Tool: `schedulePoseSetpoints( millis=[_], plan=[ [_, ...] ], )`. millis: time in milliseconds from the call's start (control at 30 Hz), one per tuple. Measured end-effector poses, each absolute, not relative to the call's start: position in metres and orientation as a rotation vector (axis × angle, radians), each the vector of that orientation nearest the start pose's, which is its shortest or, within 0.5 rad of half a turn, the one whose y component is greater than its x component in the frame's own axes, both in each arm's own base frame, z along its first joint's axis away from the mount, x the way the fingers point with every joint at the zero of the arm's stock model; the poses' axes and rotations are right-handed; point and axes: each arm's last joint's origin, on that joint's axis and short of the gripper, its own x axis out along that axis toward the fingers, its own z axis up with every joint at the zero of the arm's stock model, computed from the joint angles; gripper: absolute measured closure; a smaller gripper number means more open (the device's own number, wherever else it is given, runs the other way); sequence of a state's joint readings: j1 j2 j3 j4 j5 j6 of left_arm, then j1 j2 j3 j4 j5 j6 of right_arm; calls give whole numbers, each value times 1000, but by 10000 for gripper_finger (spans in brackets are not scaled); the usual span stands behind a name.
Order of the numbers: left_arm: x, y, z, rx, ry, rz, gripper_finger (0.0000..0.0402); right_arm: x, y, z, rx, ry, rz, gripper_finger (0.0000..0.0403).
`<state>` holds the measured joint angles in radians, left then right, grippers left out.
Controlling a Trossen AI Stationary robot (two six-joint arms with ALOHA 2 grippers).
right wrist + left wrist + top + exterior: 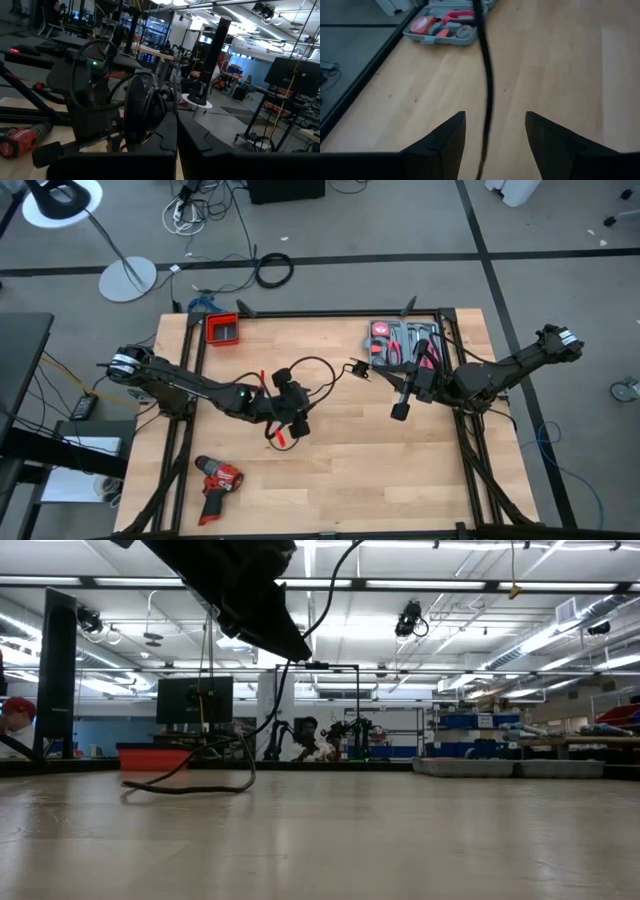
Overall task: Coil cords
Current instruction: Uncoil the black wire from the black spool
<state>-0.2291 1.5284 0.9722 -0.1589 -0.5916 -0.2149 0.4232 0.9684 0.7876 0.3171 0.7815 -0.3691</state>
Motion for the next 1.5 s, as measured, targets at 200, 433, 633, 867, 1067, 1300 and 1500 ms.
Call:
schedulePoseSetpoints(
  millis=[200,433,633,867,1067,1300,1500],
  plan=[
    [314,-56,230,97,603,436,274,200,68,347,-283,-41,-372,403],
    [314,-56,230,109,607,430,390,200,68,347,-282,-38,-372,403],
    [308,-53,234,147,617,486,398,199,71,345,-267,-26,-353,403],
    [280,-42,270,185,548,607,400,195,81,337,-232,27,-290,403],
    [255,-38,312,154,379,594,401,201,84,319,-225,148,-302,403],
    [242,-48,342,85,201,461,401,213,74,300,-272,266,-442,403],
    [252,-63,333,62,212,363,401,219,50,300,-330,289,-669,403]
  ],
)
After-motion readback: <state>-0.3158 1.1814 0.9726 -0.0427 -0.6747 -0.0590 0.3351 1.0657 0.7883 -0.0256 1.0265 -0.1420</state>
